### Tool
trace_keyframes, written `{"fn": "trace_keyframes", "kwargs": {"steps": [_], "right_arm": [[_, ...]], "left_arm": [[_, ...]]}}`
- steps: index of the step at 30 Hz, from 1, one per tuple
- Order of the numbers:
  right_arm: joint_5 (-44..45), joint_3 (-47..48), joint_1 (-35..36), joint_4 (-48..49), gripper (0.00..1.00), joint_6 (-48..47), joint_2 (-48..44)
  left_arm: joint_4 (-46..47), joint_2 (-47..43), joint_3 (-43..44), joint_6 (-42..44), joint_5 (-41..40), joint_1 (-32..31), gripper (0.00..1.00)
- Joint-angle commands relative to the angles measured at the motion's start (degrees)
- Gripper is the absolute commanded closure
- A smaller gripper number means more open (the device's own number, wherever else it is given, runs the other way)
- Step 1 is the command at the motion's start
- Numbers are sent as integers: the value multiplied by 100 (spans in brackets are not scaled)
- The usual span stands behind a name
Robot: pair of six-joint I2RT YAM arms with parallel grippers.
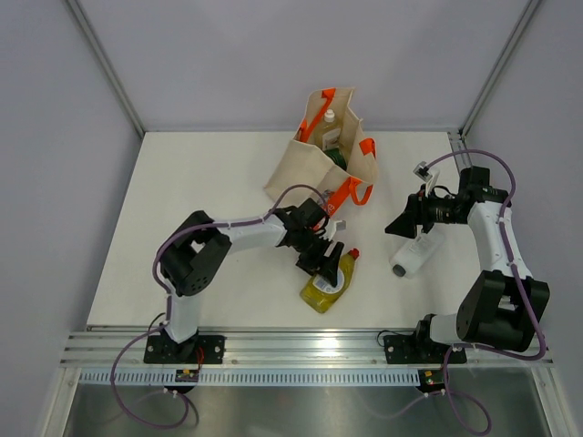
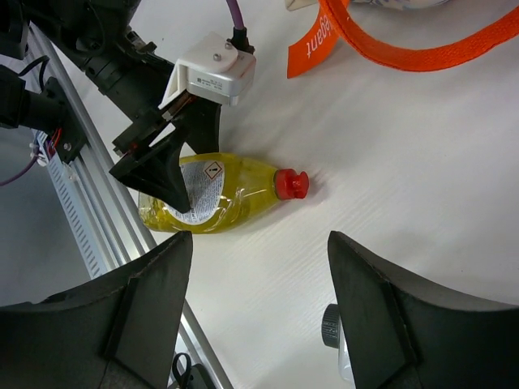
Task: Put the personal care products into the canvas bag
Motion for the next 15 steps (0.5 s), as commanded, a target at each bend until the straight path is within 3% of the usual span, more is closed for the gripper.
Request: {"fn": "trace_keyframes", "kwargs": {"steps": [1,3,5,11,12,13,14,15], "right_arm": [[-86,19,-6,-123,25,-242,-2],[-60,28,-6,-114,25,-242,25],[-51,28,-6,-106,25,-242,25],[-60,-42,-6,52,25,-58,-10],[-60,-51,-6,88,25,-40,-28],[-51,-69,-6,123,25,-23,-37],[-51,-86,-6,149,25,21,-54],[-42,-87,-6,167,25,30,-63]], "left_arm": [[-947,336,462,570,-792,-351,46],[-1720,494,779,782,-1943,-701,34],[-2212,854,1149,801,-2768,-879,29],[-2653,1567,1518,-25,-3449,-1090,25],[-2689,1619,1536,-138,-3476,-1090,32],[-2698,1663,1537,-287,-3494,-1090,47],[-2724,1690,1519,-350,-3763,-1090,88],[-2751,1682,1493,-403,-3862,-1090,100]]}}
